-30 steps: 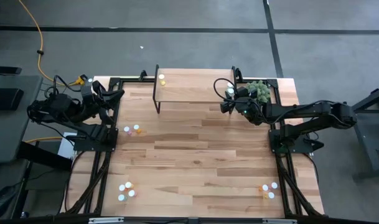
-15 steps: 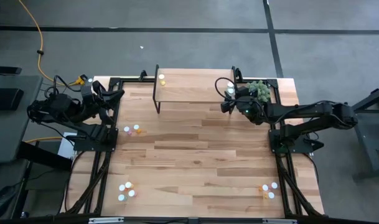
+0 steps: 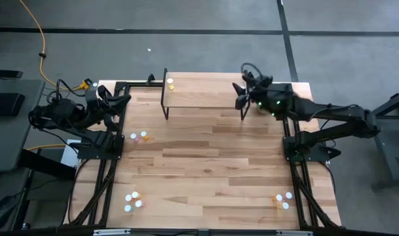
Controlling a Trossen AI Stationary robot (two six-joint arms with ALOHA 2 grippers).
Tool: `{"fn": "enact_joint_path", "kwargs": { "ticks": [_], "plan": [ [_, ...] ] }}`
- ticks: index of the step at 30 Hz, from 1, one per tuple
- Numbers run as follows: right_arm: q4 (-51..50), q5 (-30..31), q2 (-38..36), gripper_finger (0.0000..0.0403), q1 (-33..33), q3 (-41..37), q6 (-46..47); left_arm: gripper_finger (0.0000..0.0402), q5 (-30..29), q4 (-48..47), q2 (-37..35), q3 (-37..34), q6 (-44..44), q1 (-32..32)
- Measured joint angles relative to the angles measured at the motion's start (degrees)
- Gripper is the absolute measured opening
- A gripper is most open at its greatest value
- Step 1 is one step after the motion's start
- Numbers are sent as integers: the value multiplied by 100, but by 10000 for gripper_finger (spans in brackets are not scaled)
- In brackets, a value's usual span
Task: Pick and place medicine bottles onto shelf by color
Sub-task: Put the blue pill bottle aligned with the other blue pill bottles on the shelf
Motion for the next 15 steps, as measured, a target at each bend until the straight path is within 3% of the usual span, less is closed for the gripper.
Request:
{"fn": "enact_joint_path", "kwargs": {
  "ticks": [9, 12, 15],
  "plan": [
    [-66, -2989, 0, 241, 84, 684, 925, 0, 1147, -3, 51, -1, 240, 0],
    [-215, -3425, 1, 241, 303, 688, 1249, 0, 1196, 2, 130, 0, 147, 0],
    [-592, -3469, 1, 240, 589, 688, 1276, 0, 1199, 2, 321, 0, 122, 0]
  ]
}}
